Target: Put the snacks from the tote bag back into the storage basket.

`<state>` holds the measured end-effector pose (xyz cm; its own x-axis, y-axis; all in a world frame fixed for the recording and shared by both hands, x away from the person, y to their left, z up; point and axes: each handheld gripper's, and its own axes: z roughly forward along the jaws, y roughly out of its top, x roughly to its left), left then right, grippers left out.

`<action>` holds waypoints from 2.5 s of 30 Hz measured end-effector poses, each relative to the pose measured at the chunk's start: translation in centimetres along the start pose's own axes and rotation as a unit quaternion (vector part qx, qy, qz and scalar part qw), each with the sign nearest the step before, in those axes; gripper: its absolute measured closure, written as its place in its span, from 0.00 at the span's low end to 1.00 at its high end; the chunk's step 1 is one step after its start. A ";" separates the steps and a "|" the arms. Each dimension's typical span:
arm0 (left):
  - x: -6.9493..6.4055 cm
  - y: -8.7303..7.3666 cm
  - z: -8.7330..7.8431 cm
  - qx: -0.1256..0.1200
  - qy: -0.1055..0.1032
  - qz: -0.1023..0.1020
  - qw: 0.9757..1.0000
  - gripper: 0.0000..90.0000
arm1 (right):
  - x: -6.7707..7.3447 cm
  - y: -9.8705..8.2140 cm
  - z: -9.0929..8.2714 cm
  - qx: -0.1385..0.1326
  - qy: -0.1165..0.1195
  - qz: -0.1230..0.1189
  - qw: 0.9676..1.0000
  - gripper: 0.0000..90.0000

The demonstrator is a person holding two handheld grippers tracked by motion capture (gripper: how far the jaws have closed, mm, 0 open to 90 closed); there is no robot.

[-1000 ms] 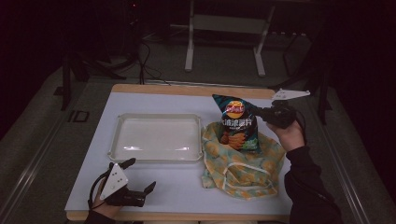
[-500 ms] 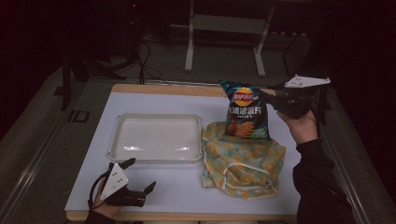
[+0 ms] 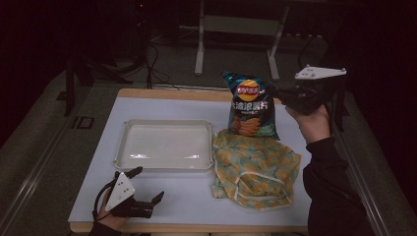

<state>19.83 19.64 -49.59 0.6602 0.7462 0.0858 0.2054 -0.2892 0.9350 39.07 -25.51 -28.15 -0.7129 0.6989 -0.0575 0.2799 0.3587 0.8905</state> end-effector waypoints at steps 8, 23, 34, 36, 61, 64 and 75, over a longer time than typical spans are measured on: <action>0.0 0.0 -0.2 -0.002 0.000 -0.002 1.000 0.00 | 2.3 1.6 2.2 -0.009 0.023 -0.012 1.000 1.00; -0.1 0.0 -0.2 -0.005 -0.004 0.000 1.000 0.00 | 6.2 2.9 6.6 -0.010 0.066 -0.032 0.997 1.00; -0.1 0.0 -0.3 -0.005 -0.005 0.002 1.000 0.00 | 8.6 3.6 9.1 -0.028 0.101 -0.031 0.994 1.00; -0.1 0.0 -0.3 -0.006 -0.006 0.001 1.000 0.00 | 9.1 3.7 9.6 -0.034 0.108 -0.028 0.993 1.00; -0.2 0.1 -0.3 -0.004 -0.005 0.007 1.000 0.00 | 13.7 1.2 17.5 -0.021 0.181 -0.012 0.983 1.00; -0.2 0.0 -0.3 -0.003 -0.006 0.007 1.000 0.00 | 13.8 0.6 18.3 -0.016 0.187 -0.005 0.982 1.00; -0.2 0.1 -0.4 -0.004 -0.006 0.008 1.000 0.00 | 14.4 -2.0 20.3 0.010 0.193 0.005 0.981 1.00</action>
<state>19.42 19.69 -49.42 0.6722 0.7340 0.0970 0.1889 -0.2968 0.9361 41.30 -3.63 -39.90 -0.8989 0.4183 0.1303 0.2986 0.3674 0.8808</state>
